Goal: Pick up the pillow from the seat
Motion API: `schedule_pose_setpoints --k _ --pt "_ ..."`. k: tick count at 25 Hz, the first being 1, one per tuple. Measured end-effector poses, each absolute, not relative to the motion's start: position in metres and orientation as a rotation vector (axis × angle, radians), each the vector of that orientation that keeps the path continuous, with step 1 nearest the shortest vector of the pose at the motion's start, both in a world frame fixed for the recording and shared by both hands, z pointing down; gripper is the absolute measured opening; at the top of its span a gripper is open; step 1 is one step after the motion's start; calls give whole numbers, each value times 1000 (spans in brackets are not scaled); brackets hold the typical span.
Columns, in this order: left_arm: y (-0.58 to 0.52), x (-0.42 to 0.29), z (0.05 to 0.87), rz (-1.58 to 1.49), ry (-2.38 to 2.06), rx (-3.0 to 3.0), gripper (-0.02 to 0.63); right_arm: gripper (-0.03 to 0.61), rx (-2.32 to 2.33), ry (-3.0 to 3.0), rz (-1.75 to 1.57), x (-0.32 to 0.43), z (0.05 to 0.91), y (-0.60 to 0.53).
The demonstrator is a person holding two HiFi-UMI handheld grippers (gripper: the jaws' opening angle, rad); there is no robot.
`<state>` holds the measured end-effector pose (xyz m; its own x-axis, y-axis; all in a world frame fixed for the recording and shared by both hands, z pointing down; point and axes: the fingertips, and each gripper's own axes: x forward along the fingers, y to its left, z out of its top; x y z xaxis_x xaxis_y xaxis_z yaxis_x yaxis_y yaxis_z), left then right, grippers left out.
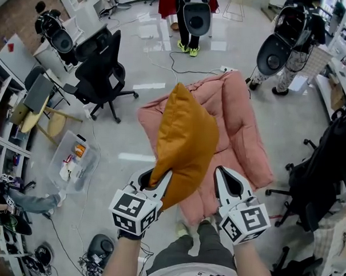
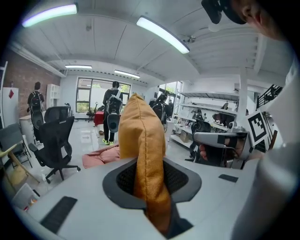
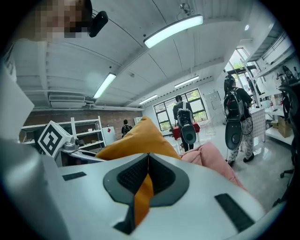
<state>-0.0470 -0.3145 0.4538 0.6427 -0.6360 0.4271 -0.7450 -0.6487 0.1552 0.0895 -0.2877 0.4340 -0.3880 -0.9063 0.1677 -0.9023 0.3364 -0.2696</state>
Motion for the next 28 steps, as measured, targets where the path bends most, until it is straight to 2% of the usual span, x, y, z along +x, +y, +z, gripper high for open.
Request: schedule_pose_setpoints --k 16,28 --pt "-282 -61 327 336 -1198 2636 104 15 -1630 2592 -191 72 308 -273" --pt "-280 -71 273 237 -1267 2683 106 15 -1574 2608 -80 62 257 -277"
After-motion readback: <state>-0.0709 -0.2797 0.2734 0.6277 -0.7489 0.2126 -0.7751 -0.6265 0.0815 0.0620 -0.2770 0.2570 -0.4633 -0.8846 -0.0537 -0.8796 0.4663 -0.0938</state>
